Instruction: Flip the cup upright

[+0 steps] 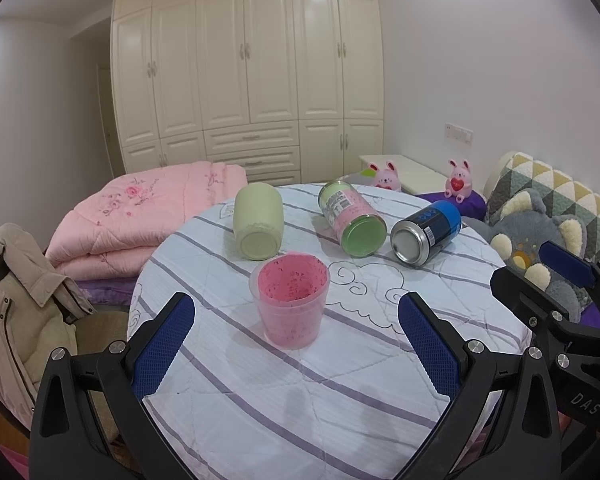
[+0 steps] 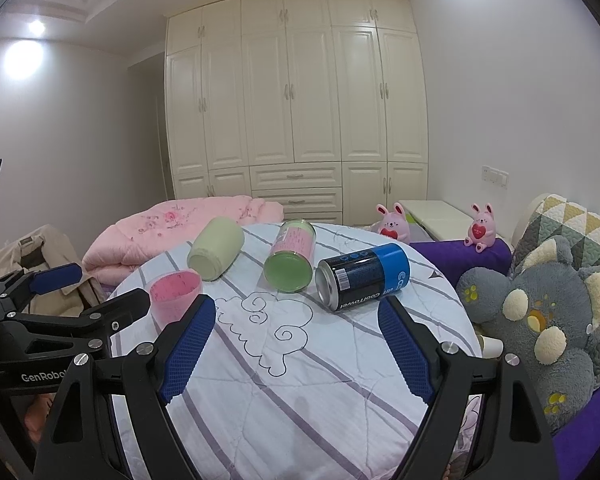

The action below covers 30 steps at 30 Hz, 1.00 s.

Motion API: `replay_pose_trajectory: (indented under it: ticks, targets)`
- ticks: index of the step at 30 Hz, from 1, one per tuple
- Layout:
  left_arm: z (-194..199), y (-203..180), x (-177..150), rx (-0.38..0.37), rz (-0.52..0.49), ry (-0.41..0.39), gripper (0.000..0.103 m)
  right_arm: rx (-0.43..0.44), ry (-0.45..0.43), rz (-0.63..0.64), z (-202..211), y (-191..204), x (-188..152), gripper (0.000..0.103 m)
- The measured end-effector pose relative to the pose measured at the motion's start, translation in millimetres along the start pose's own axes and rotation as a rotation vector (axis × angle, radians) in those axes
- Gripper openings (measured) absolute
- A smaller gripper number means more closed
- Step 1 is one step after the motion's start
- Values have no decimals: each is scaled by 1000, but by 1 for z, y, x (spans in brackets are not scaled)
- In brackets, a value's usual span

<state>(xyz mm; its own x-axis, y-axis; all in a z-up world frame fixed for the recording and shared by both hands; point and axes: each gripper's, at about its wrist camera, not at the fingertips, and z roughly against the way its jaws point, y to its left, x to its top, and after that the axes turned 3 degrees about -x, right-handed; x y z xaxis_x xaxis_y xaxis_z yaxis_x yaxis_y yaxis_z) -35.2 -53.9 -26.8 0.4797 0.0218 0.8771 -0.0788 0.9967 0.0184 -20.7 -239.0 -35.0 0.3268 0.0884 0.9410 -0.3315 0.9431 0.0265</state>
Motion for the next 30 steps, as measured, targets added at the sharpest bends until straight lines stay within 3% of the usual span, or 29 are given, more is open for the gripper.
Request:
replay_pose_trajectory:
  ticks: [30]
  targets:
    - [-13, 8, -2, -7, 3, 8, 103, -13, 33, 15, -14, 8, 1, 85]
